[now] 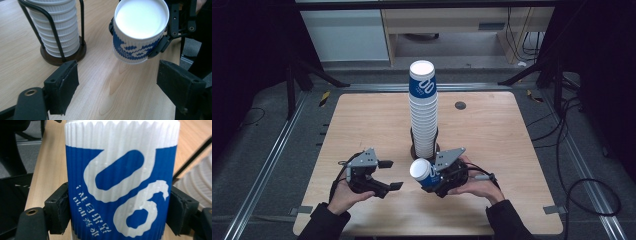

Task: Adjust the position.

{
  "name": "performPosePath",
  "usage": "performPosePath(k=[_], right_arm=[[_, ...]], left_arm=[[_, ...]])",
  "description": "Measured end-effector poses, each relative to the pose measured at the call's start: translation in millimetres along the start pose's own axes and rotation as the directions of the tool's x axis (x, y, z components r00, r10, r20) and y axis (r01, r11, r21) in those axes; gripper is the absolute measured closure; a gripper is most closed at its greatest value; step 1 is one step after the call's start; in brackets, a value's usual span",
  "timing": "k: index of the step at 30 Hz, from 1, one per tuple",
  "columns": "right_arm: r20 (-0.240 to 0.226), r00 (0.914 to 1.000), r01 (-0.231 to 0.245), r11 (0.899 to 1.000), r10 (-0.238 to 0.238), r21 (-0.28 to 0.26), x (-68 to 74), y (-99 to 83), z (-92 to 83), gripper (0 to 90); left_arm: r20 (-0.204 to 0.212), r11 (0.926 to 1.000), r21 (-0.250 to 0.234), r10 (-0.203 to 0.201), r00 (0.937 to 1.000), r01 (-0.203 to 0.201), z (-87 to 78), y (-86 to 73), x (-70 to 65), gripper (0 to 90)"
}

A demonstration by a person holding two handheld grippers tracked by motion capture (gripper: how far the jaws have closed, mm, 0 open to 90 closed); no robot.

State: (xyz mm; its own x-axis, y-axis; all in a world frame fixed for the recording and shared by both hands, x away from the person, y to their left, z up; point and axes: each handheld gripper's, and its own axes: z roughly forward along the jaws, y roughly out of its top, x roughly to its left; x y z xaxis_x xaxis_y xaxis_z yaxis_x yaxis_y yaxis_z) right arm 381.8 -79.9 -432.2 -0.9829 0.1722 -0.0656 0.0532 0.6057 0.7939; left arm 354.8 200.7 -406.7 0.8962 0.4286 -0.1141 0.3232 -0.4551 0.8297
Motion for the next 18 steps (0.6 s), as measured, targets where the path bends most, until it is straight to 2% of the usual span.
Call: performPosePath(k=[9,17,18], right_arm=[[-0.053,0.9979,0.039,0.998,-0.036,0.049,6.7,4.2,19.6,20.9],[-0.081,0.9937,0.085,0.993,-0.078,0.082,12.9,9.7,33.2,20.9],[-0.085,0.9938,0.079,0.993,-0.072,0.086,14.2,10.2,34.2,20.9]], left_arm=[[0.049,0.999,0.028,0.033,0.9982,-0.034,4.3,1.8,-6.3,19.8],[0.079,0.9959,0.078,0.04,0.996,-0.047,14.6,2.4,-11.0,20.7],[0.081,0.9947,0.088,0.047,0.9956,-0.054,16.4,2.2,-11.8,20.7]])
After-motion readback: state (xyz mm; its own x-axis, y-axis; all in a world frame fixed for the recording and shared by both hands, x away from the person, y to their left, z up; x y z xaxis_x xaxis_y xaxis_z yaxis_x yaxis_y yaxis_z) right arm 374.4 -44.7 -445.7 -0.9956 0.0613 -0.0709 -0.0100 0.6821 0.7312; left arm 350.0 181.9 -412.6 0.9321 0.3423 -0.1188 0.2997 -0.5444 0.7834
